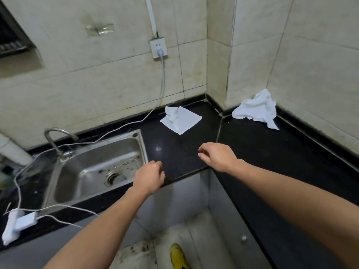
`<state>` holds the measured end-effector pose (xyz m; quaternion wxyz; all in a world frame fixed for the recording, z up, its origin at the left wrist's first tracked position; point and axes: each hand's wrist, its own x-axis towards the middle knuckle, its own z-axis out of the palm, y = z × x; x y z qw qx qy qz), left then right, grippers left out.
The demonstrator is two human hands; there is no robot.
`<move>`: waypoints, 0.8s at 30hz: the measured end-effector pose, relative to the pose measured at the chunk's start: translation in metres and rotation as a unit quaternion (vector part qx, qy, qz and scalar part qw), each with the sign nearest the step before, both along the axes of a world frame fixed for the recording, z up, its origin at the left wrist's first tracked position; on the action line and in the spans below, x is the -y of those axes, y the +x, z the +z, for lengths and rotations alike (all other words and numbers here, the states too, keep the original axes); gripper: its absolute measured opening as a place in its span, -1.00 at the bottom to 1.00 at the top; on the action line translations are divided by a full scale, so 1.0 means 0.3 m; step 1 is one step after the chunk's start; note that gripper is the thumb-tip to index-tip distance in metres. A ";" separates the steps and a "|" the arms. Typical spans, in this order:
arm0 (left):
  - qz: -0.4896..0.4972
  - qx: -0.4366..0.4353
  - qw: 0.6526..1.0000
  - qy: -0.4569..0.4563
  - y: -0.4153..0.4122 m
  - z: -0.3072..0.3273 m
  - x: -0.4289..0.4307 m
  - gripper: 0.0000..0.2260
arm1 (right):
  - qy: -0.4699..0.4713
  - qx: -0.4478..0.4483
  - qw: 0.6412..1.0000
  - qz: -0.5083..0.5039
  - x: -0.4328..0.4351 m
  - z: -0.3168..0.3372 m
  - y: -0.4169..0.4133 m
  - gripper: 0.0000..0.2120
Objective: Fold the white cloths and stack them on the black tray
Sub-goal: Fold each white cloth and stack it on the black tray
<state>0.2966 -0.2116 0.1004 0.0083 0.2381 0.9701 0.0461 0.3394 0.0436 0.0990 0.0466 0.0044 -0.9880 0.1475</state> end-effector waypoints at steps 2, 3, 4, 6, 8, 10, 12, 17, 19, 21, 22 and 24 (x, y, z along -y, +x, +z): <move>0.000 0.004 1.000 0.002 -0.116 -0.017 0.002 -0.81 | 0.003 0.011 1.000 -0.005 0.006 -0.013 -0.107 -0.71; -0.002 0.007 1.000 0.004 -0.185 -0.025 0.005 -0.81 | 0.004 0.012 1.000 -0.011 0.006 -0.017 -0.172 -0.71; -0.007 0.008 1.000 0.005 -0.247 -0.029 0.005 -0.80 | 0.004 0.012 1.000 -0.018 0.003 -0.022 -0.231 -0.71; -0.019 0.006 1.000 0.003 -0.359 -0.026 0.004 -0.81 | 0.003 0.016 0.999 -0.033 0.002 -0.020 -0.329 -0.71; -0.026 0.008 1.000 0.005 -0.498 -0.022 0.014 -0.81 | 0.004 0.024 0.998 -0.050 0.015 -0.019 -0.454 -0.71; -0.027 0.006 1.000 0.007 -0.622 -0.014 0.014 -0.82 | 0.006 0.030 0.997 -0.065 0.026 -0.018 -0.553 -0.72; -0.026 0.020 0.999 0.013 -0.721 -0.019 0.012 -0.82 | 0.012 0.043 0.997 -0.070 0.030 -0.027 -0.638 -0.72; -0.030 0.049 0.998 0.018 -0.884 -0.076 0.006 -0.82 | 0.018 0.079 0.994 -0.074 0.018 -0.079 -0.841 -0.71; -0.022 0.063 0.998 0.023 -0.944 -0.106 0.006 -0.82 | 0.023 0.094 0.993 -0.069 0.005 -0.115 -0.934 -0.70; -0.015 0.078 0.997 0.015 -0.988 -0.132 0.011 -0.81 | 0.026 0.110 0.992 -0.060 -0.006 -0.160 -1.018 -0.70; -0.008 0.085 0.996 0.012 -1.010 -0.147 0.017 -0.81 | 0.025 0.121 0.991 -0.053 -0.010 -0.187 -1.066 -0.71; 0.019 0.097 0.995 0.004 -1.059 -0.167 0.032 -0.79 | 0.019 0.147 0.988 -0.038 -0.010 -0.238 -1.172 -0.71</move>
